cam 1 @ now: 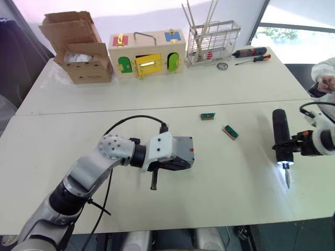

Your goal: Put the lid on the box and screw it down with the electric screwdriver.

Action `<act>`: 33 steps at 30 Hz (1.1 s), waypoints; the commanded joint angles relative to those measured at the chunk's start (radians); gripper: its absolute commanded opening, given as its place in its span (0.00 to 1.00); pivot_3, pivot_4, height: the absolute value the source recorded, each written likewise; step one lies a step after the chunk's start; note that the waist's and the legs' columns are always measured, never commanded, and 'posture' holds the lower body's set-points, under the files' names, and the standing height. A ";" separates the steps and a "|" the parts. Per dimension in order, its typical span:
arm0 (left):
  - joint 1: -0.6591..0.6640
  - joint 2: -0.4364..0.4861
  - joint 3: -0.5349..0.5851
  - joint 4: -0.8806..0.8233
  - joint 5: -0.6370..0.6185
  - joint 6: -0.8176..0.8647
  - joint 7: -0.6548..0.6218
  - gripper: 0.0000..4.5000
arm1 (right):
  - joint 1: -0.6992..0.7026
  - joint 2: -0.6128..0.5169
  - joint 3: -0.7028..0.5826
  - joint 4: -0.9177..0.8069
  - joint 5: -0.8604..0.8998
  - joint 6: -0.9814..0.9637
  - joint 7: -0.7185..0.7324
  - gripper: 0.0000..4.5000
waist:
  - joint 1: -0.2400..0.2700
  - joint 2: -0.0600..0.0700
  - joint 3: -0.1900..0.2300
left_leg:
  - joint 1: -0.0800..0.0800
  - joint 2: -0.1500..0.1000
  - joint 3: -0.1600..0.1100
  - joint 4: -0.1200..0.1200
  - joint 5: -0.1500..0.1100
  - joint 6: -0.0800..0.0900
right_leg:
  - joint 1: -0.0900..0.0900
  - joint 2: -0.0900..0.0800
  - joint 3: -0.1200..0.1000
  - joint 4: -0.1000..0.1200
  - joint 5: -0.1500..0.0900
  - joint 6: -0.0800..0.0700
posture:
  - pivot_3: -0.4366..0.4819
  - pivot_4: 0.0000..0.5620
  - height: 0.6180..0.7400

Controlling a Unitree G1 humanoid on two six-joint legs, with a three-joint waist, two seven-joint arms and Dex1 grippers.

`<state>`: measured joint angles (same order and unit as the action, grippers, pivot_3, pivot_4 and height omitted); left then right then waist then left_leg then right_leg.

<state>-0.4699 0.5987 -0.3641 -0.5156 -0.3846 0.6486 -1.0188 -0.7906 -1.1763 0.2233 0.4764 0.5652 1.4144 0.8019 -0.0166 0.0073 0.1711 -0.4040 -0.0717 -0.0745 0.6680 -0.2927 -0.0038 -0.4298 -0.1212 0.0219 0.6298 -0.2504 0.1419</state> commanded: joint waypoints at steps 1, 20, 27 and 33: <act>0.018 -0.002 0.039 -0.077 -0.038 0.029 0.036 0.00 | -0.096 0.010 0.047 0.085 -0.080 -0.051 0.085 0.42 | 0.004 0.000 0.000 | 0.000 0.000 0.000 0.000 0.000 0.000 | 0.000 0.000 0.000 0.000 0.000 0.000 | 0.48 0.27 0.92; 0.026 0.064 0.275 0.124 -0.077 0.066 0.148 0.00 | -0.212 0.123 0.132 0.306 -0.377 -0.246 0.223 0.99 | 0.007 -0.001 0.000 | 0.000 -0.001 -0.004 0.001 0.005 -0.009 | 0.001 0.001 -0.002 0.001 0.000 0.000 | 0.48 0.27 0.92; 0.240 0.081 0.522 0.089 -0.179 0.176 0.230 0.00 | -0.118 0.097 -0.309 0.007 -0.186 -0.396 0.209 0.99 | 0.000 0.001 0.001 | -0.001 0.000 -0.001 -0.001 0.006 -0.010 | -0.003 0.000 0.000 0.002 0.000 0.000 | 0.48 0.27 0.92; 0.447 0.063 0.607 -0.064 -0.351 0.298 0.252 0.00 | 0.475 0.252 -0.718 -0.743 0.082 -0.346 0.223 0.99 | 0.025 -0.004 -0.001 | -0.003 0.004 -0.009 -0.001 0.006 -0.012 | -0.002 0.003 -0.007 0.003 0.000 0.000 | 0.48 0.27 0.92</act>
<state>-0.0558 0.6640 0.2106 -0.5077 -0.6709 0.9175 -0.7748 -0.3906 -0.9431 -0.3930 -0.0960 0.5648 1.0452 1.0204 0.0083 0.0030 0.1703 -0.4072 -0.0698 -0.0835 0.6673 -0.2882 -0.0124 -0.4306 -0.1198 0.0156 0.6322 -0.2501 0.1415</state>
